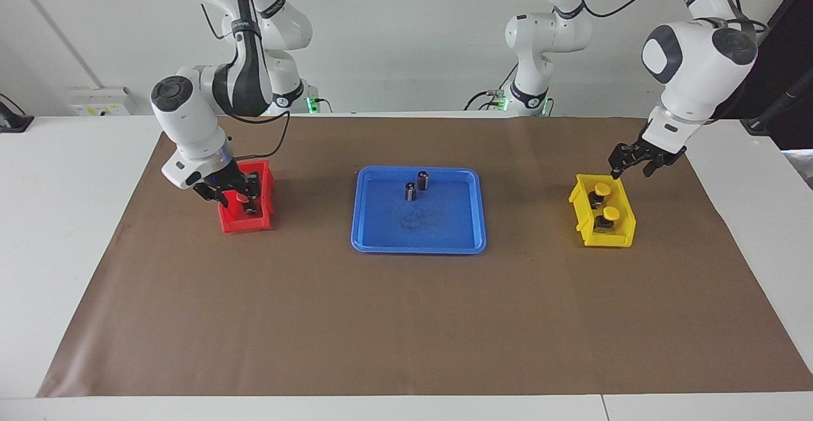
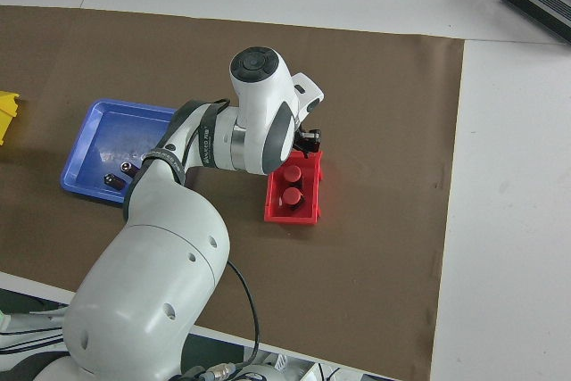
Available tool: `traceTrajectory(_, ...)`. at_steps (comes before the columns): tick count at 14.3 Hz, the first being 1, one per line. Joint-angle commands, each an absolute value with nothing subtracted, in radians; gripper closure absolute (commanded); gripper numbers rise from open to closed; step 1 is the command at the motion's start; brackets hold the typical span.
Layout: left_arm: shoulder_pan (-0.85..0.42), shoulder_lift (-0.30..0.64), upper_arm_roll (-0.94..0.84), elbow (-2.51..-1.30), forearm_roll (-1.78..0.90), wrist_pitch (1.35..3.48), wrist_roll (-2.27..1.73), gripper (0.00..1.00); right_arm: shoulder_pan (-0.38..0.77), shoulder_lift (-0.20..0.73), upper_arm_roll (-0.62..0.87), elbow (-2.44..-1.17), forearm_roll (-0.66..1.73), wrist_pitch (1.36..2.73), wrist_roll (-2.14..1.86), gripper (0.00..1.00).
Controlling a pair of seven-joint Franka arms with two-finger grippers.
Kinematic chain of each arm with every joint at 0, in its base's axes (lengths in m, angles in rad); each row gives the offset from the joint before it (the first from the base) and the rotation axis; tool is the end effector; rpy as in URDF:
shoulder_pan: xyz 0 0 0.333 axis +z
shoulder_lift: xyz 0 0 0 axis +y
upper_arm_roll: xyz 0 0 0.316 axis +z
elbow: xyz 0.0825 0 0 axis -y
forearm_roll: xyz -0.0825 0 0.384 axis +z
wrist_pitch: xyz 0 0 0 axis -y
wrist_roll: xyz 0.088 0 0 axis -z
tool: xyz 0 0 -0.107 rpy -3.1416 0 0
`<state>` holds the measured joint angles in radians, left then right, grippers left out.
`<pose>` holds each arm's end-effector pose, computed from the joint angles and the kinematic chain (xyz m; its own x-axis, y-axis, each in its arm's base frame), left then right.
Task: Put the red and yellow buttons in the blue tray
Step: 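Grasp yellow button with the left gripper while the right gripper grasps red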
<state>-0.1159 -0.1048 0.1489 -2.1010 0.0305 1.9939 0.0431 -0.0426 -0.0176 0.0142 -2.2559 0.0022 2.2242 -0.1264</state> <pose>0.5203 0.0207 0.4648 0.9997 -0.0235 -0.0040 -0.0235 -0.9997 -0.0121 0.5159 -0.0146 0.3693 0.9952 0.0965 -0.0138 0.0965 -0.9953 -0.0032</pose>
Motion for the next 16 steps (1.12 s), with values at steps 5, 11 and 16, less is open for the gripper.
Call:
traceTrajectory(5,-0.092,-0.074,0.143,-2.230,0.040,2.164,0.035,0.22,-0.048,-0.055,0.015,-2.330,0.025,2.272,-0.221,0.36)
traceTrajectory(11,-0.094,-0.049,0.143,-2.276,0.040,2.212,0.035,0.22,-0.055,-0.063,0.015,-2.348,0.025,2.270,-0.230,0.36)
traceTrajectory(16,-0.109,-0.058,0.138,-2.301,0.038,2.198,0.028,0.22,-0.058,-0.072,0.014,-2.371,0.025,2.270,-0.244,0.40)
